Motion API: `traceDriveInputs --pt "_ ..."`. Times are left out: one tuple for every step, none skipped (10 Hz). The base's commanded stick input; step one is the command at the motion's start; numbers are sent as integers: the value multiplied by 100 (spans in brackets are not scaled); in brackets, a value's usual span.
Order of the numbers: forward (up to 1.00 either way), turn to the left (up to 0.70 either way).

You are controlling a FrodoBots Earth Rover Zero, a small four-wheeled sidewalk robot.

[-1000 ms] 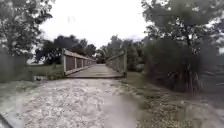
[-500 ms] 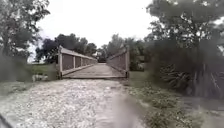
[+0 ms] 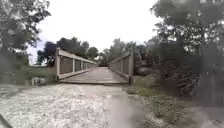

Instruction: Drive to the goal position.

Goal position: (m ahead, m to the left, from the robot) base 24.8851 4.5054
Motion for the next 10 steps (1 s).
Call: traceDriveInputs --pt "70 0" --pt "70 0" --pt "70 0" --pt "70 0" --pt "70 0" --pt "70 0" --pt "70 0" --pt "70 0" --pt "70 -5" --pt "70 -35"
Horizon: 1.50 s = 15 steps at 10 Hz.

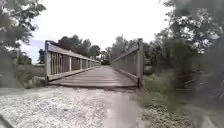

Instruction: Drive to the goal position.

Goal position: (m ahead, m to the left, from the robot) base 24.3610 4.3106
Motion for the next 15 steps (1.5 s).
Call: traceDriveInputs --pt "70 -34" --pt "70 -14" --pt "70 0" --pt "70 0" --pt "70 0" --pt "70 0" --pt "70 0" --pt "70 0" --pt "70 0" --pt "70 0" --pt "70 0" --pt "70 0" --pt "70 4" --pt "70 31" --pt "70 34"
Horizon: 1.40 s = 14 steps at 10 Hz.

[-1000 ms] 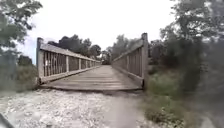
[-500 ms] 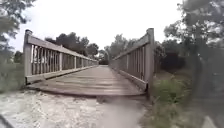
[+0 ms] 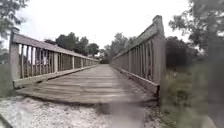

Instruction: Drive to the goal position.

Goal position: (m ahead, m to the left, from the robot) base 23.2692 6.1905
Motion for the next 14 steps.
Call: traceDriveInputs --pt "70 0" --pt "70 0" --pt "70 0" --pt "70 0" --pt "70 0" --pt "70 0" --pt "70 0" --pt "70 0" --pt "70 0" --pt "70 0" --pt "70 0" --pt "70 0" --pt "70 0" --pt "70 0"
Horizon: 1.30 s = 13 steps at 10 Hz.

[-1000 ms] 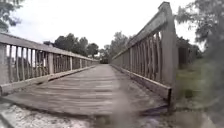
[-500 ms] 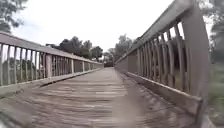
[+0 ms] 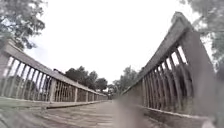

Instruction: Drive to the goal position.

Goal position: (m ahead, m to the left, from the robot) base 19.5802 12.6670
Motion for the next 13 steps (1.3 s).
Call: traceDriveInputs --pt "70 0" --pt "70 0" --pt "70 0" --pt "70 0" --pt "70 0" --pt "70 0" --pt "70 0" --pt "70 0" --pt "70 0" --pt "70 0" --pt "70 0" --pt "70 0" --pt "70 0"
